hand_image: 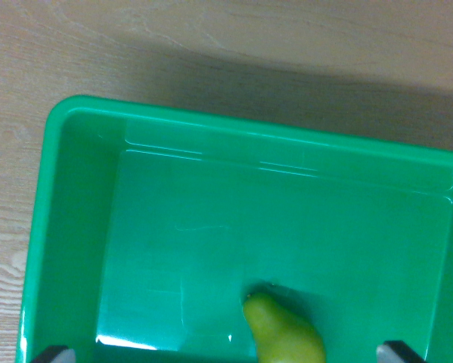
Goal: Pick fruit
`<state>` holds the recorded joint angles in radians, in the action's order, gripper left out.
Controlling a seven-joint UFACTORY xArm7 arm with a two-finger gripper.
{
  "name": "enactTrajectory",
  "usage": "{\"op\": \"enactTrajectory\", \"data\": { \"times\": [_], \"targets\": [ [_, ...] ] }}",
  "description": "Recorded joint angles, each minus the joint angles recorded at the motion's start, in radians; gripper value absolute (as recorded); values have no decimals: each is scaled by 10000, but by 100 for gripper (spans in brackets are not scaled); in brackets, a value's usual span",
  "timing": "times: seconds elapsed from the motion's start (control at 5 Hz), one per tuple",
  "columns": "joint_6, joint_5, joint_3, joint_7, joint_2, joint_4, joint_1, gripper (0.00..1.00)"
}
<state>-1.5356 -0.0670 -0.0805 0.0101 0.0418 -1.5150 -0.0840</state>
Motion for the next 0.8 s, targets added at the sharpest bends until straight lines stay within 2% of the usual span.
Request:
{"op": "enactTrajectory", "data": {
  "times": [0.6,0.8],
  "targets": [
    [18,-1,3,-11,2,18,1,0],
    [101,-5,16,-65,11,102,7,0]
  ]
}}
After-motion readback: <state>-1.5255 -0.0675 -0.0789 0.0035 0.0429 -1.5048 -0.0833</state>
